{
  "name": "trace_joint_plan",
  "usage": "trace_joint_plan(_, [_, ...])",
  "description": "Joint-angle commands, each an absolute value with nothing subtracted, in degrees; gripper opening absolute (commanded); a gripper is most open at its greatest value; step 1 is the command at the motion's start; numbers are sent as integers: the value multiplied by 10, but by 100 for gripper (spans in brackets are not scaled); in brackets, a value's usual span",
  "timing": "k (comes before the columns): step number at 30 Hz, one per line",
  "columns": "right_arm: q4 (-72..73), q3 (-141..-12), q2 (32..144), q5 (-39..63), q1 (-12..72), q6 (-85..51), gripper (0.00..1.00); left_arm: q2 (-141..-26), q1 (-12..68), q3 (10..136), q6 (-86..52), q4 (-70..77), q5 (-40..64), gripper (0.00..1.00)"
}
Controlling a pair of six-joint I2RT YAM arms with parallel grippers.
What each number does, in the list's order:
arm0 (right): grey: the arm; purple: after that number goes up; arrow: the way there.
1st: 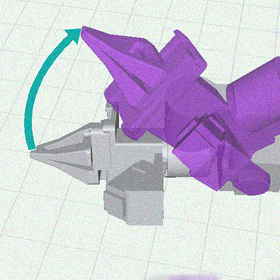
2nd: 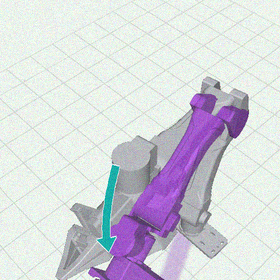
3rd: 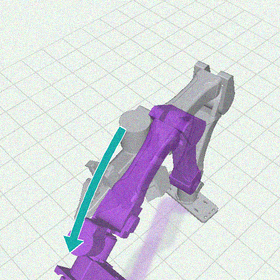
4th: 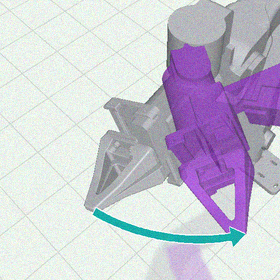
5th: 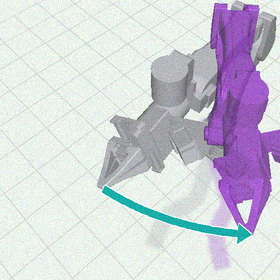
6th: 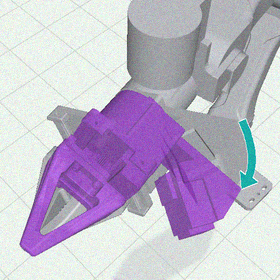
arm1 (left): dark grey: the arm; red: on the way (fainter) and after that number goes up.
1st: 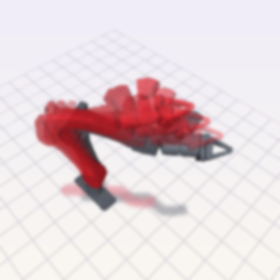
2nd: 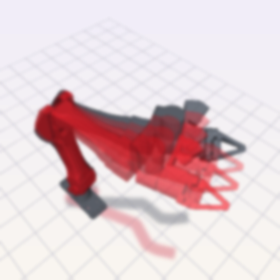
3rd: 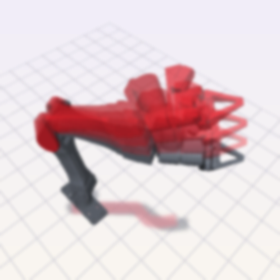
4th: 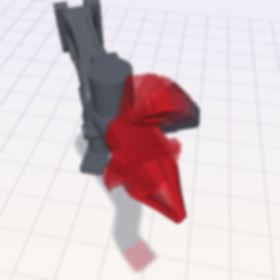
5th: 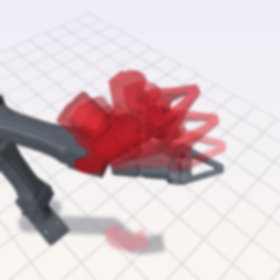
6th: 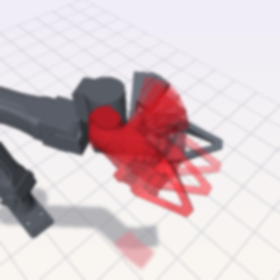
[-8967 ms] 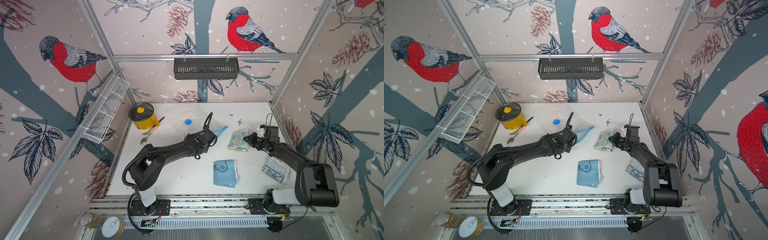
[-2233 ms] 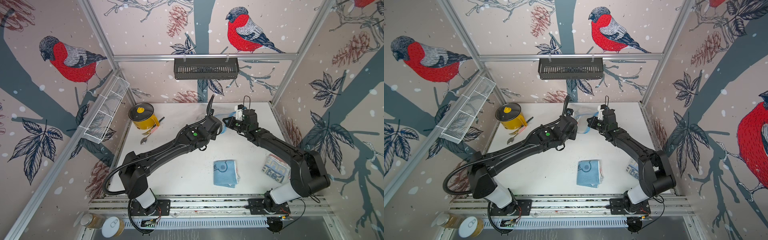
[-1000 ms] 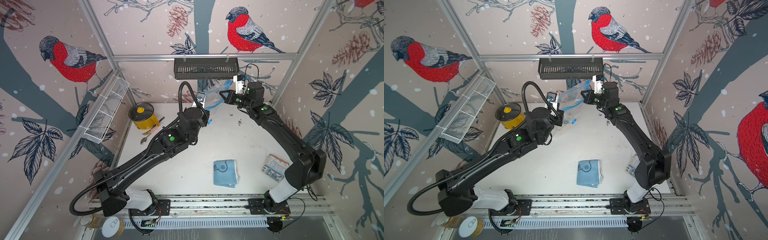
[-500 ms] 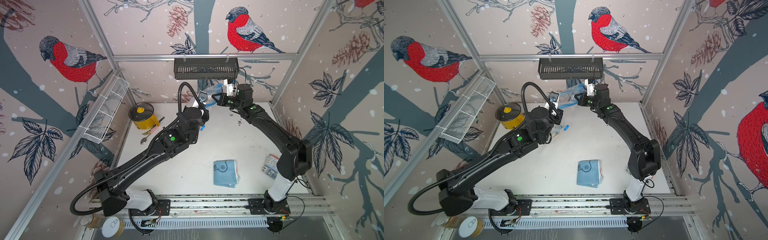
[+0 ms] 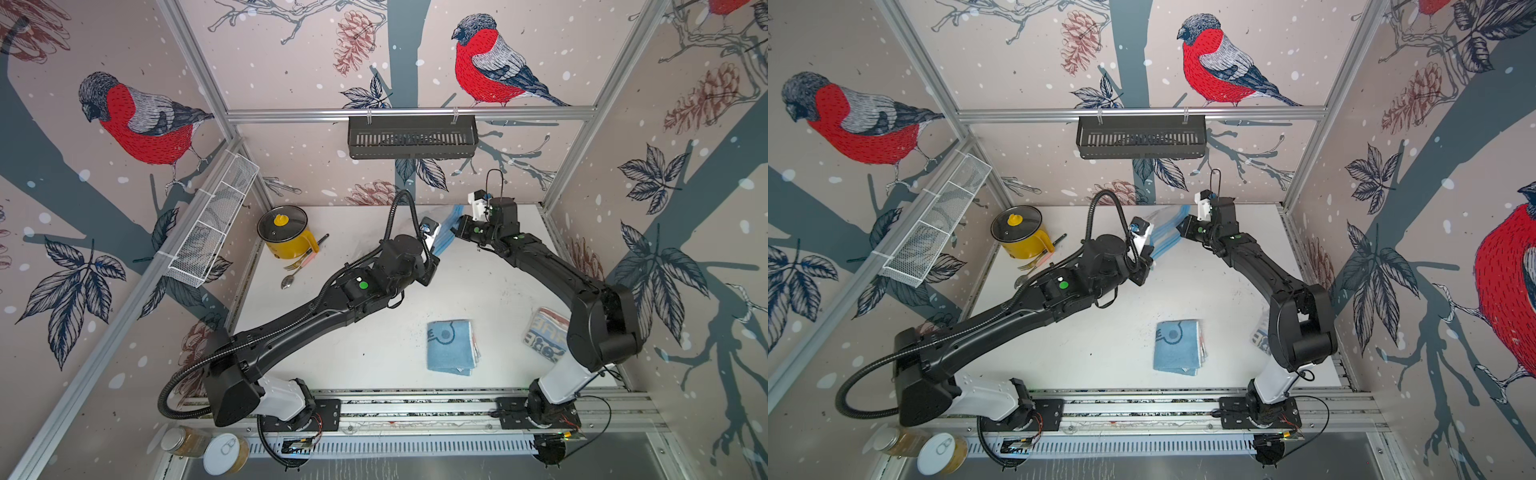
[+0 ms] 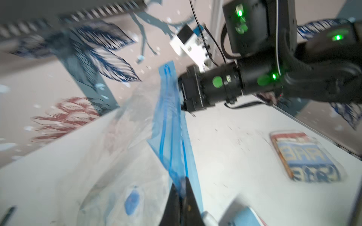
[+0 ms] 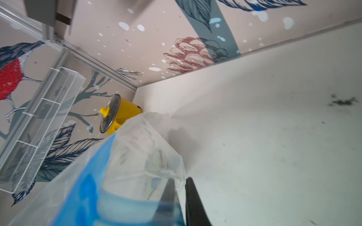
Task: Place the folded towel into the vacuum bag
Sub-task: Adjust the vacuum bag at the center of the board.
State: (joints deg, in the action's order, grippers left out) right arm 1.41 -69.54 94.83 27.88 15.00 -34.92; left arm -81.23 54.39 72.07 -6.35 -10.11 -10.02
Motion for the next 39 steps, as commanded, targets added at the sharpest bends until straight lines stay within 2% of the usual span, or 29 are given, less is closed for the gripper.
trace_joint_plan(1, [23, -648, 926, 246, 133, -367, 13, -828, 547, 689, -123, -100, 31, 0])
trace_joint_plan(13, [36, -506, 831, 152, 134, -383, 9, -907, 547, 686, -85, -118, 67, 0])
trace_joint_plan(23, [27, -438, 741, 79, 142, -407, 8, -939, 543, 723, -49, -169, -58, 0])
trace_joint_plan(29, [9, -439, 755, 71, 208, -404, 10, -924, 501, 701, -87, -179, -91, 0])
trace_joint_plan(34, [5, -436, 759, 69, 247, -412, 18, -918, 496, 694, -105, -206, -161, 0])
trace_joint_plan(39, [-26, -445, 746, 72, 239, -408, 43, -909, 494, 690, -128, -220, -208, 0])
